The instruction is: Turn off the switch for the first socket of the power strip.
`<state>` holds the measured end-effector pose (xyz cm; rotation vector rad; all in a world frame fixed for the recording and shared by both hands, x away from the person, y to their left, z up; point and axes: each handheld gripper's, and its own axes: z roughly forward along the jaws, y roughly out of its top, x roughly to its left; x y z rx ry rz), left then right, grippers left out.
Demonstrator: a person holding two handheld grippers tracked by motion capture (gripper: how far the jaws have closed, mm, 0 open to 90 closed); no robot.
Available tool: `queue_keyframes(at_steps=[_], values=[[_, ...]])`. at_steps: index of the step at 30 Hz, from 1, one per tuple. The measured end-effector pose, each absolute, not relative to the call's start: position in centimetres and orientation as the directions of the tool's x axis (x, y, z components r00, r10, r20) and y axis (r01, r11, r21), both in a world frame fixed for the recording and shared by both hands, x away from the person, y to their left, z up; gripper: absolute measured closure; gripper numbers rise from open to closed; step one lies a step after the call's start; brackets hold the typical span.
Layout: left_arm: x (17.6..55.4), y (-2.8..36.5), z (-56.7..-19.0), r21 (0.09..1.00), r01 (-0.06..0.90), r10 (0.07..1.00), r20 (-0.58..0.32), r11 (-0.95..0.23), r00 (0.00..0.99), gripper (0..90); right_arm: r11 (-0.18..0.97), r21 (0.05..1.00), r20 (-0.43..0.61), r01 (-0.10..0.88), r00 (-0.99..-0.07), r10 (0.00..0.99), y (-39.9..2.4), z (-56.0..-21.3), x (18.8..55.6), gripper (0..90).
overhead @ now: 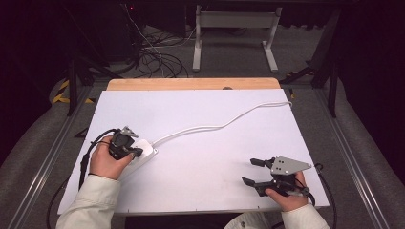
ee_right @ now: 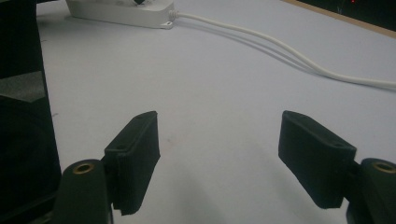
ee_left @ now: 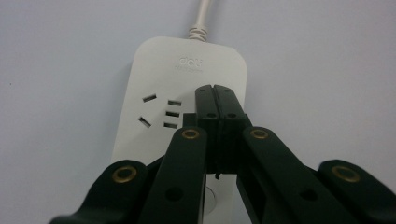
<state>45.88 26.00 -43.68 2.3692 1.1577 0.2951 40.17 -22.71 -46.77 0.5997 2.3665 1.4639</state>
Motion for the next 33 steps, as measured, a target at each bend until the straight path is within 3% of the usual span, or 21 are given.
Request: queue_keyframes(at_steps=[33], values=[[45.93, 26.43, -44.28, 0.539, 0.678, 0.786, -0.047, -0.499, 0.616, 90.0, 0.403, 0.894, -0.030, 0.193, -0.873, 0.486, -22.66, -46.81, 40.12, 29.4]])
